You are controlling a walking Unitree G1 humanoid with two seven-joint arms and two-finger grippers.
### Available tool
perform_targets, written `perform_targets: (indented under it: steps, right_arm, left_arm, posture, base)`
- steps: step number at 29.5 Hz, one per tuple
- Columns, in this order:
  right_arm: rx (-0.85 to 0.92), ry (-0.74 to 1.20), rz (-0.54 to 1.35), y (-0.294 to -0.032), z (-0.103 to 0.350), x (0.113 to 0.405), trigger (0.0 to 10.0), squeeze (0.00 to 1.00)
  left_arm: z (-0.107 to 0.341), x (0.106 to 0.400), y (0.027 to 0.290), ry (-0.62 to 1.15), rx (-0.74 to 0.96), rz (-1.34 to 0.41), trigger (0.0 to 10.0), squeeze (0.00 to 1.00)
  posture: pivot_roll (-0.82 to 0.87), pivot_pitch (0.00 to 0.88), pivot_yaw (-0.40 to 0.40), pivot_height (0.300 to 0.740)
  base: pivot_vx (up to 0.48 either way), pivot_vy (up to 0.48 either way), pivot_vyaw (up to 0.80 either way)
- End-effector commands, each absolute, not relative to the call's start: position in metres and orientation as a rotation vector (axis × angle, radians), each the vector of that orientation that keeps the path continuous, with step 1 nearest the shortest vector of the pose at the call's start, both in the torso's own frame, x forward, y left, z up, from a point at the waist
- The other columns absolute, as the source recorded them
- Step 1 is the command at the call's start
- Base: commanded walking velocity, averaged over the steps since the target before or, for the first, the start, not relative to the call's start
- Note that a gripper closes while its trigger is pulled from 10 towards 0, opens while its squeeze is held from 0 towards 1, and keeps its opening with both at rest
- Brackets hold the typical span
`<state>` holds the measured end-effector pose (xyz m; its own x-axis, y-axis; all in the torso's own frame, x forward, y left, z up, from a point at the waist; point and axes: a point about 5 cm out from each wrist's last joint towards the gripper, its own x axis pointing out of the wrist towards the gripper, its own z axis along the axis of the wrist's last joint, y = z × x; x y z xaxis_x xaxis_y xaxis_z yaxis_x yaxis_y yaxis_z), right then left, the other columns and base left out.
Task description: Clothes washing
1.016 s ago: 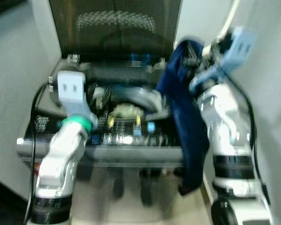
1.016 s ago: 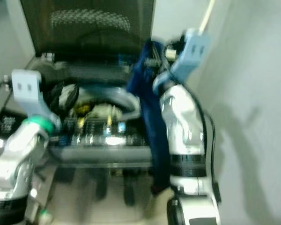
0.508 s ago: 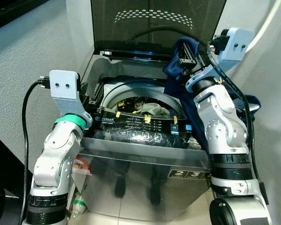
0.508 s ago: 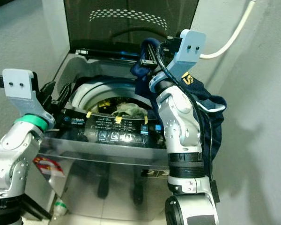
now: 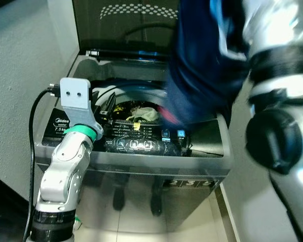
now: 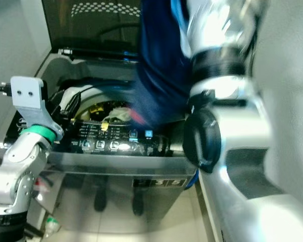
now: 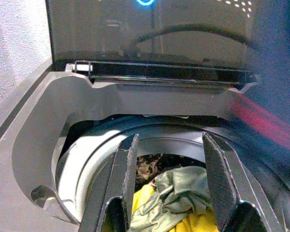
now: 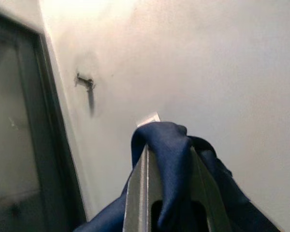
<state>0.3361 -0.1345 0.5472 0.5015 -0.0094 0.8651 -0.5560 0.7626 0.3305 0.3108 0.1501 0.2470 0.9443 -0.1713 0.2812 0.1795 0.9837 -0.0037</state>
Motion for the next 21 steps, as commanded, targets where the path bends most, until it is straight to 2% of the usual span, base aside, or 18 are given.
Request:
perform_targets:
  steps: [1, 4, 6, 7, 9, 12, 14, 15, 17, 19, 21]
  right_arm:
    - [0.729, -0.992, 0.365, -0.144, 0.552, 0.337, 10.0, 0.00]
    - [0.704, -0.948, 0.365, -0.144, 0.547, 0.343, 10.0, 0.00]
    - [0.526, -0.796, 0.330, -0.127, 0.510, 0.369, 10.0, 0.00]
    - [0.526, -0.796, 0.330, -0.127, 0.510, 0.369, 10.0, 0.00]
    - [0.358, -0.665, 0.335, -0.108, 0.471, 0.389, 10.0, 0.00]
    - [0.219, -0.448, 0.493, -0.071, 0.404, 0.407, 10.0, 0.00]
    - [0.195, -0.397, 0.540, -0.063, 0.390, 0.409, 10.0, 0.00]
    - [0.130, -0.302, 0.609, -0.053, 0.364, 0.411, 10.0, 0.00]
    - [0.130, -0.302, 0.609, -0.053, 0.364, 0.411, 10.0, 0.00]
    - [0.017, -0.162, 0.691, -0.042, 0.323, 0.412, 10.0, 0.00]
    - [-0.008, -0.107, 0.695, -0.043, 0.310, 0.413, 10.0, 0.00]
  left_arm:
    - [0.242, 0.306, 0.154, -0.266, -0.024, -0.153, 10.0, 0.00]
    - [0.241, 0.305, 0.155, -0.264, -0.025, -0.145, 10.0, 0.00]
    - [0.239, 0.306, 0.153, -0.255, -0.019, -0.157, 10.0, 0.00]
    - [0.239, 0.306, 0.153, -0.255, -0.019, -0.157, 10.0, 0.00]
    - [0.239, 0.307, 0.151, -0.250, -0.010, -0.177, 10.0, 0.00]
    - [0.241, 0.308, 0.147, -0.248, -0.004, -0.202, 10.0, 0.00]
    - [0.241, 0.308, 0.147, -0.247, -0.001, -0.205, 10.0, 0.00]
    - [0.241, 0.308, 0.147, -0.244, 0.001, -0.209, 10.0, 0.00]
    - [0.241, 0.308, 0.147, -0.244, 0.001, -0.209, 10.0, 0.00]
    - [0.241, 0.308, 0.146, -0.241, 0.002, -0.218, 10.0, 0.00]
    - [0.241, 0.308, 0.146, -0.239, 0.004, -0.227, 10.0, 0.00]
  posture:
    - [0.17, 0.065, -0.054, 0.740]
    - [0.17, 0.065, -0.054, 0.740]
    - [0.17, 0.065, -0.044, 0.740]
    - [0.17, 0.065, -0.044, 0.740]
    - [0.16, 0.064, -0.035, 0.740]
    - [0.16, 0.064, -0.035, 0.740]
    - [0.16, 0.064, -0.020, 0.740]
    - [0.16, 0.064, -0.020, 0.740]
    - [0.16, 0.064, -0.020, 0.740]
    - [0.16, 0.064, -0.020, 0.740]
    - [0.16, 0.064, -0.006, 0.740]
  base:
    - [0.000, 0.000, 0.00]
    - [0.000, 0.000, 0.00]
    - [0.000, 0.000, 0.00]
    - [0.000, 0.000, 0.00]
    - [0.000, 0.000, 0.00]
    - [0.000, 0.000, 0.00]
    - [0.000, 0.000, 0.00]
    - [0.000, 0.000, 0.00]
    - [0.000, 0.000, 0.00]
    - [0.000, 0.000, 0.00]
    - [0.000, 0.000, 0.00]
